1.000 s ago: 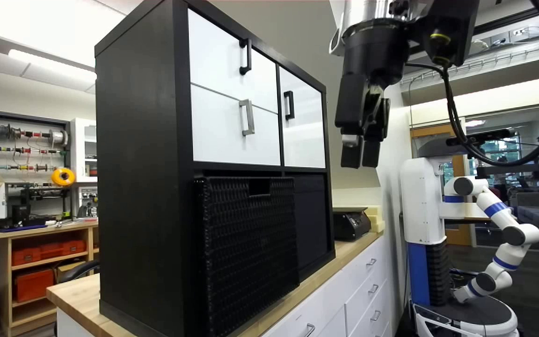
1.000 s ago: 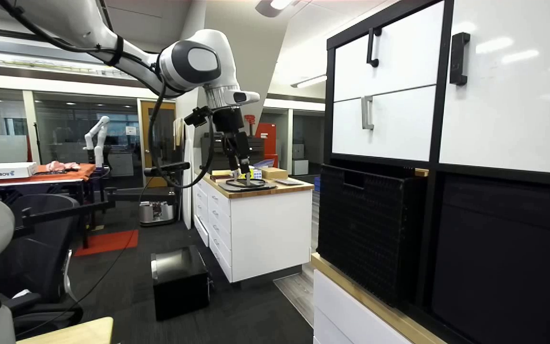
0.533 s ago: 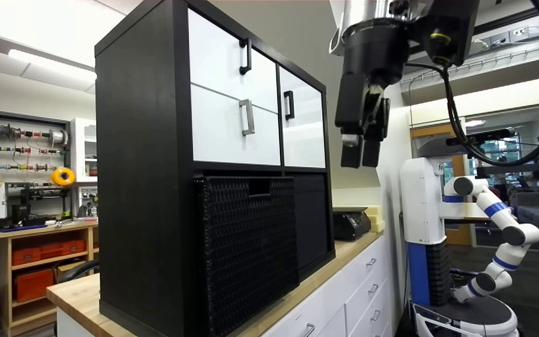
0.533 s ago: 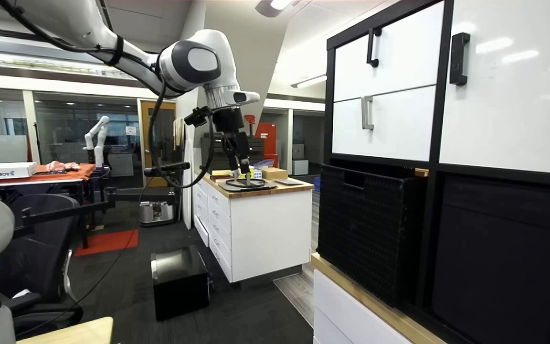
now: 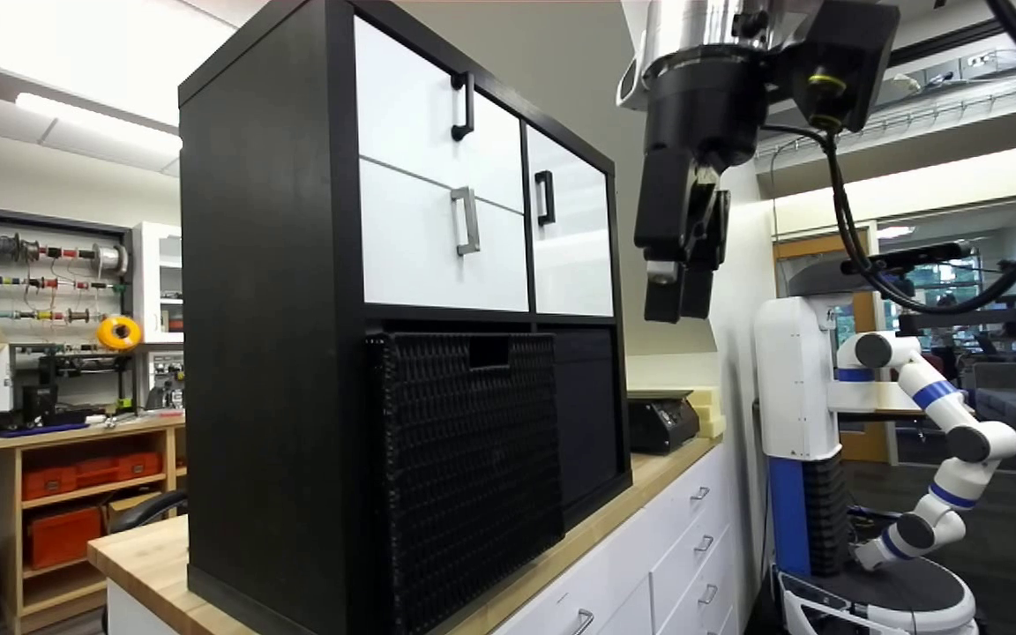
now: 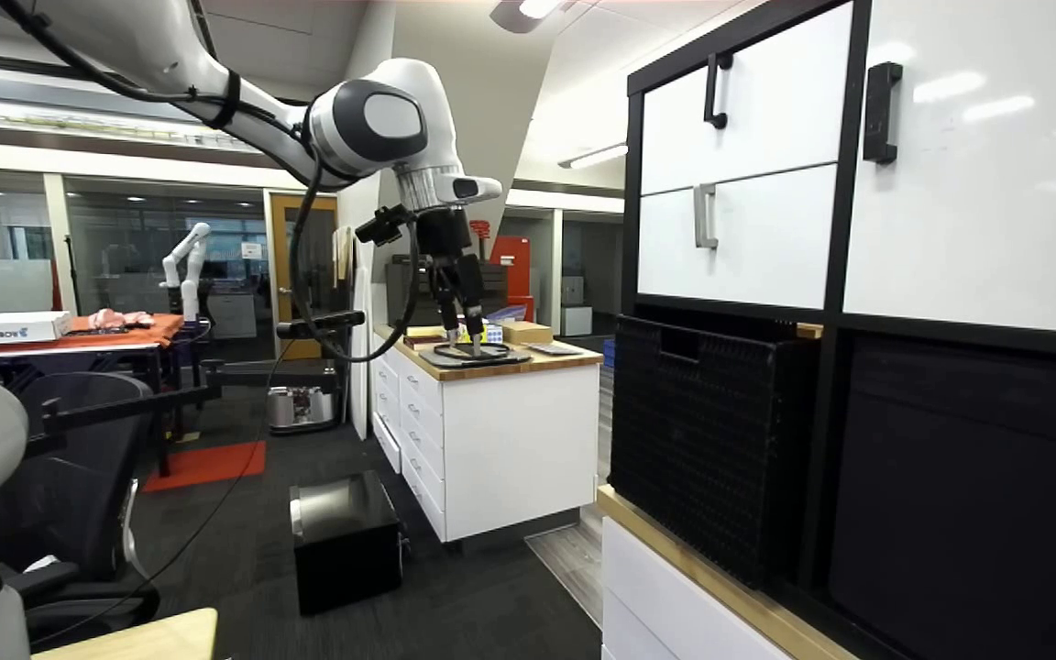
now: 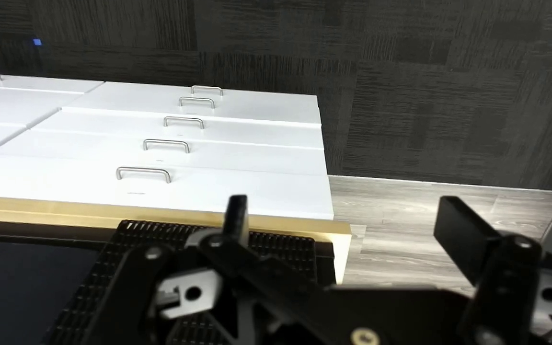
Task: Pull out the black storage bin from underneath the cabinet
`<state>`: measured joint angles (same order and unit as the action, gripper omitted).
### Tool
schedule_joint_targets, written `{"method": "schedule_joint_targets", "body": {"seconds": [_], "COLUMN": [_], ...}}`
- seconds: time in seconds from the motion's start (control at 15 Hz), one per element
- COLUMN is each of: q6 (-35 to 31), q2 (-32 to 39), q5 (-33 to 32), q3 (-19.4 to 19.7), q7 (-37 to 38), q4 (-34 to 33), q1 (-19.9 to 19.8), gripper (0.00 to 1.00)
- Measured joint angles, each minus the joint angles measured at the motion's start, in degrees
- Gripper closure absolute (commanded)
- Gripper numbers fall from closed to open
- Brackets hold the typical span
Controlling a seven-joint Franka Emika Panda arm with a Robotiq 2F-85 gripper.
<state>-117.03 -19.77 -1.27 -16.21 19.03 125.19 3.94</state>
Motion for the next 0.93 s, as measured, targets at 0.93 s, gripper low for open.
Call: {"method": "schedule_joint_targets", "body": {"seconds": [0.93], "q6": [-15.6], "q2": [7.8], "q5": [-2.4], "q3": [7.9], "q7": [-35.6], "q4": [-1.4], "q1": [0.6], "gripper": [0.00]}}
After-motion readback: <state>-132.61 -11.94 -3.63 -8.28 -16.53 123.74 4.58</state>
